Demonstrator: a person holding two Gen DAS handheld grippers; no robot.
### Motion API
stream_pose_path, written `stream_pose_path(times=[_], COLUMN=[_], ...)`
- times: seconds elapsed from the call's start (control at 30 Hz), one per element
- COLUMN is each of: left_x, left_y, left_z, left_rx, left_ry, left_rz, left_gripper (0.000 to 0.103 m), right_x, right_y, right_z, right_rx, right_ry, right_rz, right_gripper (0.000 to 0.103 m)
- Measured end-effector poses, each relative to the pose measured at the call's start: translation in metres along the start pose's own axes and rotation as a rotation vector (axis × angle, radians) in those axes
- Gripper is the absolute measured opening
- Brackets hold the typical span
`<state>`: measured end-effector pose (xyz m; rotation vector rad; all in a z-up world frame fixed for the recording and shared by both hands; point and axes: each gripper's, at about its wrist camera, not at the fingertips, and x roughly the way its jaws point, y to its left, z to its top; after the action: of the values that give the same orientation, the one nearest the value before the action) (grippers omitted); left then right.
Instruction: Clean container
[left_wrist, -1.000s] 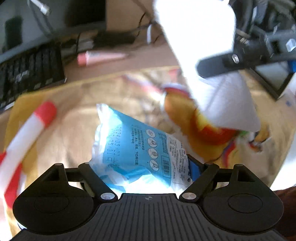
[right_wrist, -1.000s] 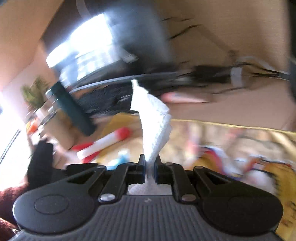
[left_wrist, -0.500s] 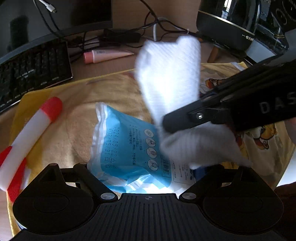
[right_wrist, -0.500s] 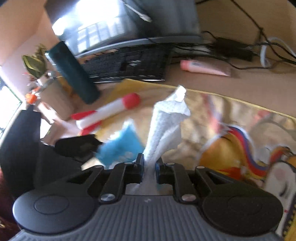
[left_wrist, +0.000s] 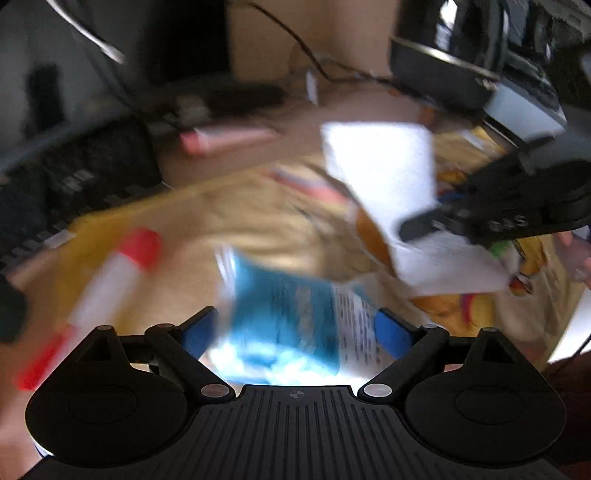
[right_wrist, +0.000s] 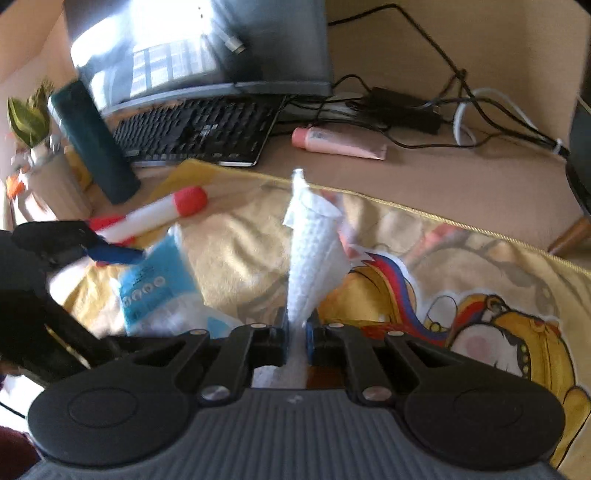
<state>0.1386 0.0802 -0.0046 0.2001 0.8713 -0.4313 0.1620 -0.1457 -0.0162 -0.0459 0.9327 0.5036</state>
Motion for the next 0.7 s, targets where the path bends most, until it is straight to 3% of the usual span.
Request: stream_pose_path(times=[0.1, 0.3, 0.47, 0.5, 0.53, 0.6, 0.67, 0.7], left_x=[-0.013, 0.009, 0.038, 0.042, 0.043, 0.043, 0.038, 0.030], left_y=[0.029, 0.079, 0.087, 0.086, 0.086, 0.087, 0.086, 0.083], left_z=[0.001, -0.002, -0.001, -0.001, 0.000, 0.006, 0.012, 0.015], left_rx=[-0.010, 0.025, 0.046, 0.049, 0.041, 0.001, -0.031, -0.073], left_ry=[-0.028, 0.072, 0.147, 0.146, 0.127, 0.128, 0.105, 0.081], left_rz=[0.111, 0.305, 0.317, 0.305, 0.298, 0.264, 0.266, 0.217], left_gripper=[0.098, 0.099, 0.098, 0.095, 0.075, 0.044, 0.042, 0.039], right_x=[-0.008, -0.030, -0.046, -0.048, -0.049, -0.053, -0.056, -0.057], right_y=[-0.008, -0.019, -0.023, -0.023, -0.024, -0.025, -0.027, -0.028], right_z=[0.001, 0.005, 0.005, 0.004, 0.003, 0.001, -0.001, -0.002], right_rx=[0.065, 0.157, 0.170, 0.173, 0.175, 0.171, 0.169, 0.171], right_ry=[-0.024, -0.095, -0.139, -0.145, -0.149, -0.156, -0.160, -0.161], right_rz=[0.032, 0.102, 0.101, 0.100, 0.099, 0.093, 0.088, 0.089], right_gripper=[0.013, 0.014, 0.015, 0.015, 0.015, 0.015, 0.015, 0.015])
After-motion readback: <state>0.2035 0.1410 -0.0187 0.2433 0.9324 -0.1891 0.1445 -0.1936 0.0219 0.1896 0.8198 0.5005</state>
